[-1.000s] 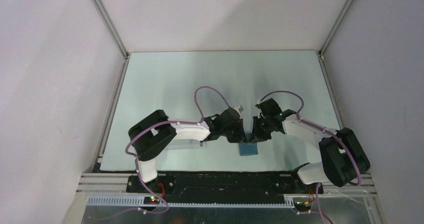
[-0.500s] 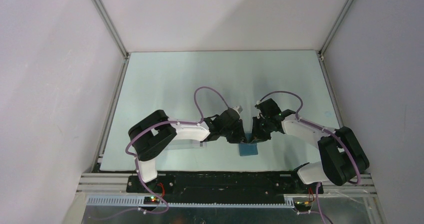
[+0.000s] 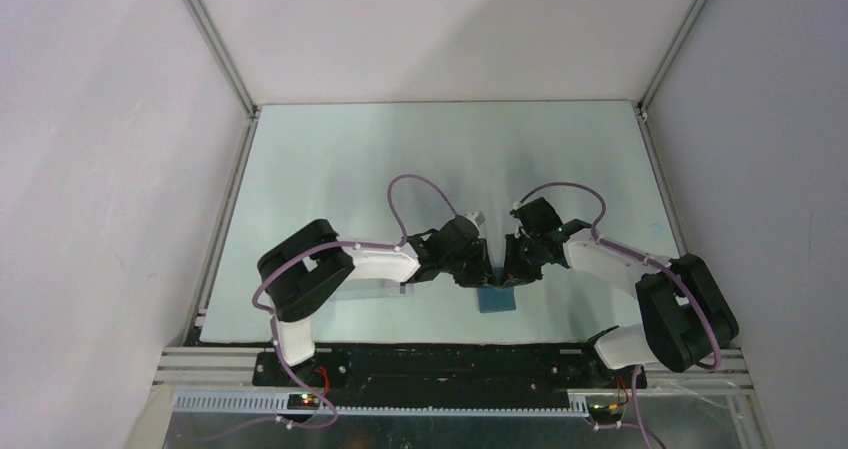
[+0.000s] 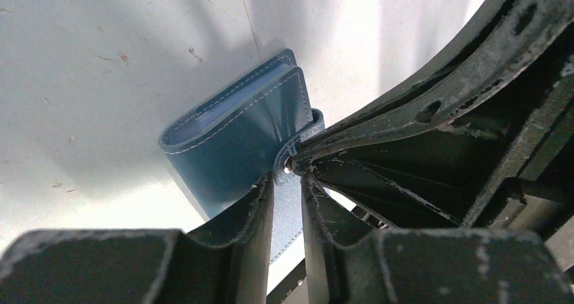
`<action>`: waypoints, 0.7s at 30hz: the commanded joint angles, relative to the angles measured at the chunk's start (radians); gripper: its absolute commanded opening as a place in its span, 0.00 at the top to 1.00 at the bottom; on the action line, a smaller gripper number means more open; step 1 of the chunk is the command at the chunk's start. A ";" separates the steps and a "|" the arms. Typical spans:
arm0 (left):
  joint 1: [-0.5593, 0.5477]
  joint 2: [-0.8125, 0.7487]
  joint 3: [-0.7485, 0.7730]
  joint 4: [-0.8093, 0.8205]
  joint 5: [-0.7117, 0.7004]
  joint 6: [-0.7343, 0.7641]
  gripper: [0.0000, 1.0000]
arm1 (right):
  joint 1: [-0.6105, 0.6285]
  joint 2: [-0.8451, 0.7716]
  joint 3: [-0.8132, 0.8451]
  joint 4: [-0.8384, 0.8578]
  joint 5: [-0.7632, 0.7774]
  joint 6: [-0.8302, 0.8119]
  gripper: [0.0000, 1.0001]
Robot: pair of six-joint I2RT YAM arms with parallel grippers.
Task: Put the credit cards into the card holder
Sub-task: Close the card holder at the center of the board.
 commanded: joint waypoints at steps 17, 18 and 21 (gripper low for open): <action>0.006 0.056 0.019 0.010 0.004 -0.014 0.72 | 0.006 0.019 0.015 0.033 -0.013 0.007 0.88; 0.007 0.057 0.019 0.015 0.005 -0.015 0.74 | 0.005 0.018 0.015 0.033 -0.014 0.007 0.88; 0.007 0.059 0.017 0.028 0.011 -0.018 0.80 | 0.004 0.020 0.015 0.039 -0.021 0.009 0.88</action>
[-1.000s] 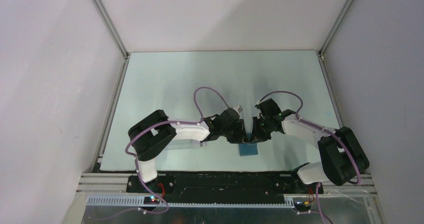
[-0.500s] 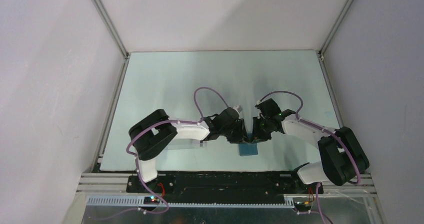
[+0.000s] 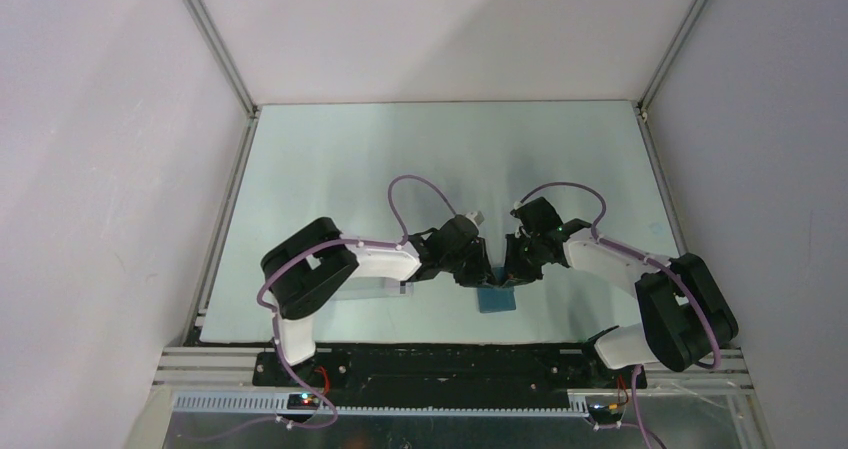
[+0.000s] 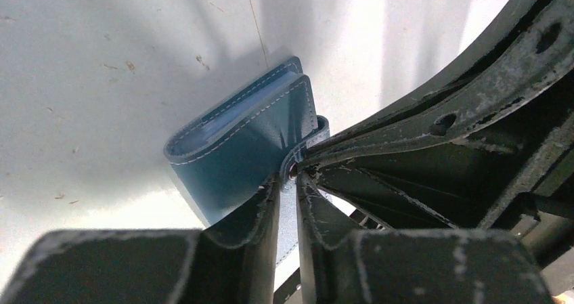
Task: Put the credit cards into the card holder
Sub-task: Close the card holder at the center of the board.
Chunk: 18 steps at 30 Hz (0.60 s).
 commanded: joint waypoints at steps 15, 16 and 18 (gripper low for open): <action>-0.005 -0.028 -0.035 0.091 -0.007 -0.008 1.00 | 0.005 -0.007 0.013 0.040 -0.040 0.014 0.89; -0.004 -0.040 -0.036 0.091 -0.008 -0.004 1.00 | 0.004 -0.012 0.013 0.040 -0.043 0.015 0.89; -0.004 -0.052 -0.034 0.091 -0.004 -0.002 1.00 | 0.002 -0.024 0.013 0.039 -0.045 0.015 0.89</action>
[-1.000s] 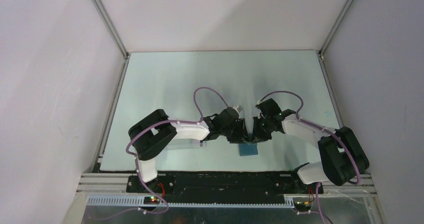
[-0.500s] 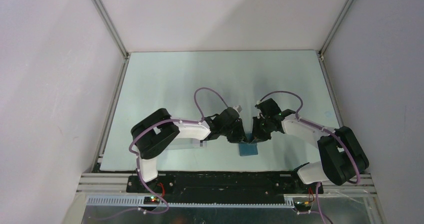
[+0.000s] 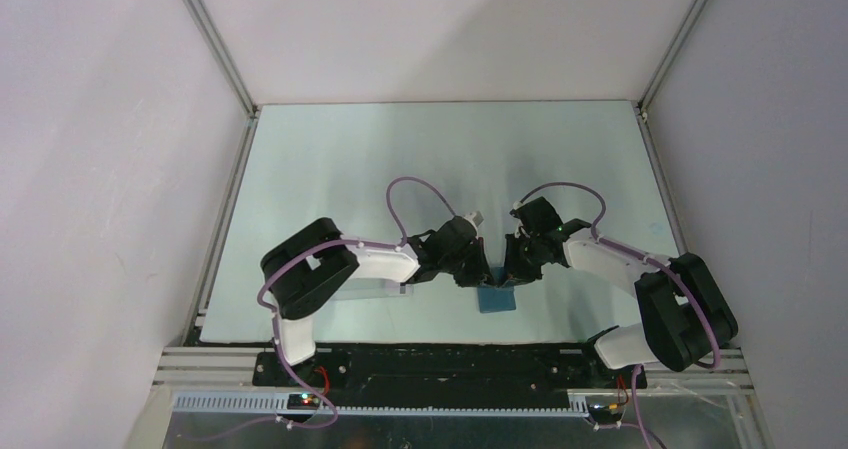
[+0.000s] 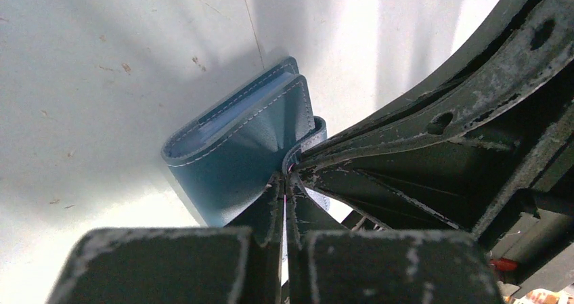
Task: Put the credit cards into the card holder
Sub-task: Close the card holder at the center of the board.
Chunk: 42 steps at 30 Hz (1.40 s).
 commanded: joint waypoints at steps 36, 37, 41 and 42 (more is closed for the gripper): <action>-0.034 -0.029 -0.009 -0.001 -0.026 -0.009 1.00 | 0.040 0.002 -0.009 0.003 0.050 0.005 0.90; -0.036 -0.025 -0.004 -0.006 -0.026 -0.010 1.00 | 0.043 0.000 -0.012 0.001 0.054 0.007 0.90; -0.046 0.000 0.007 -0.025 -0.031 -0.020 1.00 | 0.055 0.021 -0.016 -0.013 0.085 0.016 0.93; -0.048 0.007 0.009 -0.027 -0.032 -0.025 1.00 | 0.061 0.033 -0.017 -0.019 0.100 0.019 0.93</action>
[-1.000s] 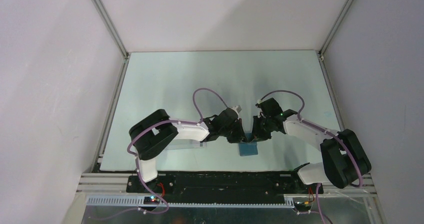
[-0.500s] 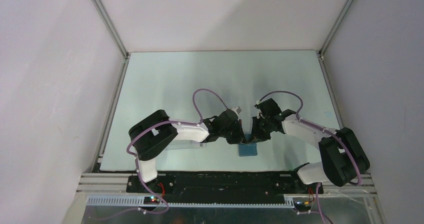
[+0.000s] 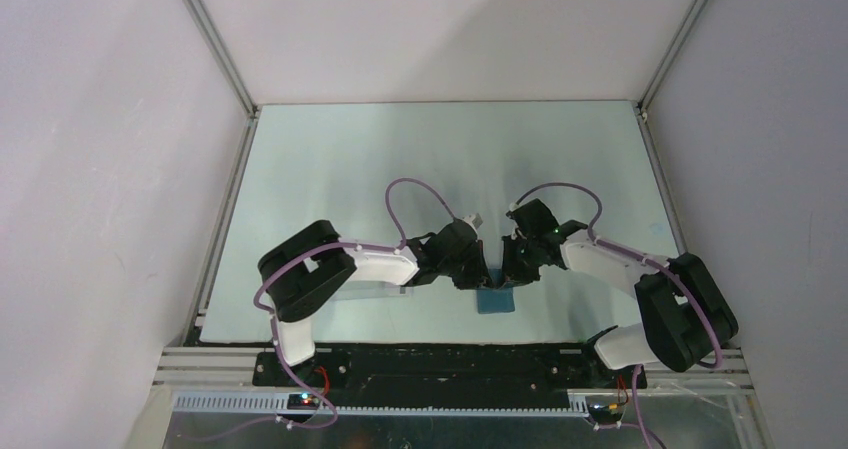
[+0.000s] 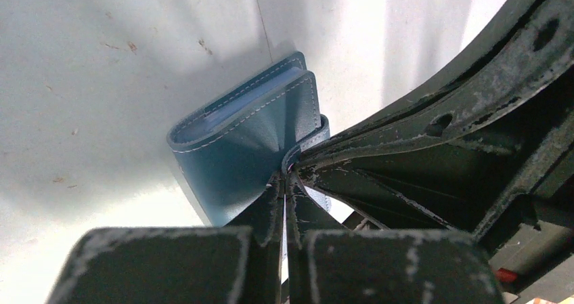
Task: Put the credit cards into the card holder
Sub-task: Close the card holder at the center of the board.
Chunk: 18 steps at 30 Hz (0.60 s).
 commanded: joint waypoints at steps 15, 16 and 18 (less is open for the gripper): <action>-0.041 0.041 0.069 -0.081 -0.027 -0.010 1.00 | 0.075 0.076 0.013 -0.071 0.105 0.010 0.94; -0.040 0.034 0.073 -0.082 -0.032 -0.006 1.00 | 0.070 0.036 0.021 -0.070 0.090 0.008 0.92; -0.038 0.009 0.077 -0.081 -0.040 0.003 1.00 | 0.058 -0.028 0.042 -0.071 0.053 0.006 0.83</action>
